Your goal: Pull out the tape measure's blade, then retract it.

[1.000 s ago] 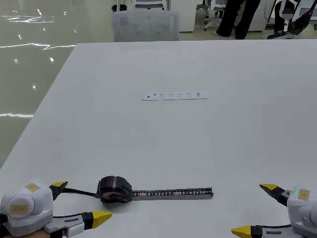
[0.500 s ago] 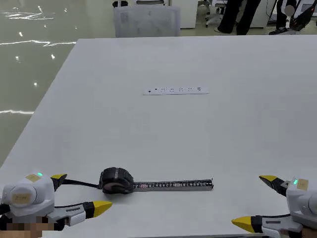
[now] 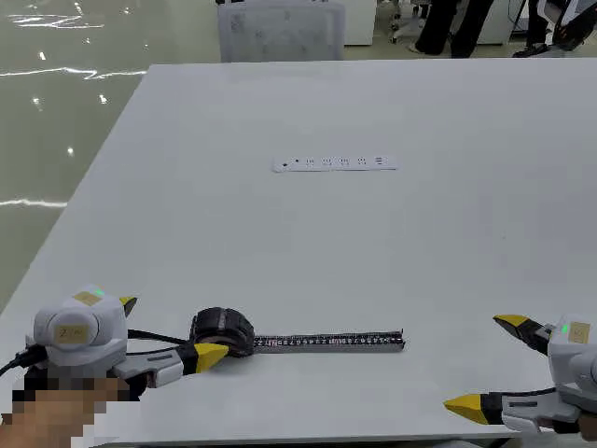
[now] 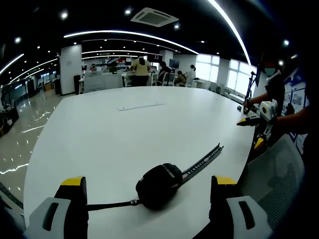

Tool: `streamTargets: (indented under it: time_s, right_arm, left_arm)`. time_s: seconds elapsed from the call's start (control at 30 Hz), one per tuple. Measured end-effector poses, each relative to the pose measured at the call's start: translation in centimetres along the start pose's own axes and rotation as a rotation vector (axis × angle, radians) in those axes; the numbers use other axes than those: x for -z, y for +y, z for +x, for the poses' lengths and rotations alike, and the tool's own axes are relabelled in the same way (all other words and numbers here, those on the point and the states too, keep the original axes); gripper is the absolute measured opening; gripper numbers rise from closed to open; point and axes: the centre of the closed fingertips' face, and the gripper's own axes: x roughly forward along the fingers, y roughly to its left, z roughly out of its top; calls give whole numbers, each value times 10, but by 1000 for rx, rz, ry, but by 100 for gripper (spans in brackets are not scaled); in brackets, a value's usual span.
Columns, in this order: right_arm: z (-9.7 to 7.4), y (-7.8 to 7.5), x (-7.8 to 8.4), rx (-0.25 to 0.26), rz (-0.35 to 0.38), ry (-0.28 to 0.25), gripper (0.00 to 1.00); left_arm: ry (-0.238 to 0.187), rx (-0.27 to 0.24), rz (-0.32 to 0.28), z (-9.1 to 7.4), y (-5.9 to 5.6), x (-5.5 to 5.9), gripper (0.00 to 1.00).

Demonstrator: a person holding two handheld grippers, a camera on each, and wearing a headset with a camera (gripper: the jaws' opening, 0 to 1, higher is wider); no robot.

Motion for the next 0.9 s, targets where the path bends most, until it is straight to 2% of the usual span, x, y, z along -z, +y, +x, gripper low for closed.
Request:
streamTargets:
  time_s: [0.07,0.17,0.27,0.37,0.47,0.53,0.63,0.77,0.8,0.83,0.9]
  right_arm:
    - [0,-1,-1,-7,-3,7,93]
    - [1,0,-2,-16,-18,7,93]
    - [3,2,-1,-32,-44,19,93]
    - [5,2,-1,-39,-56,27,93]
    - [6,2,-2,-49,-65,37,93]
    - [7,4,-4,-61,-83,46,92]
    - [8,7,-8,-79,-107,49,92]
    - [11,10,-17,-100,-142,60,91]
    - [14,8,-17,-107,-147,65,91]
    - [16,7,-16,-112,-154,74,90]
    - [18,7,-19,-118,-171,82,90]
  left_arm:
    - [-13,-5,-23,1,-1,-4,100]
    - [-4,-18,-44,0,-1,-1,100]
    - [7,-21,-67,-4,-7,5,100]
    - [35,-26,-42,-5,-10,7,100]
    - [24,-27,-45,-4,-12,2,100]
    - [16,-29,-44,0,-13,4,100]
    - [39,-26,-25,2,-18,7,100]
    - [27,-41,-55,9,-22,0,99]
    - [29,-46,-57,12,-24,0,99]
    - [48,-65,-45,14,-27,3,99]
    - [69,-134,-12,15,-22,5,97]
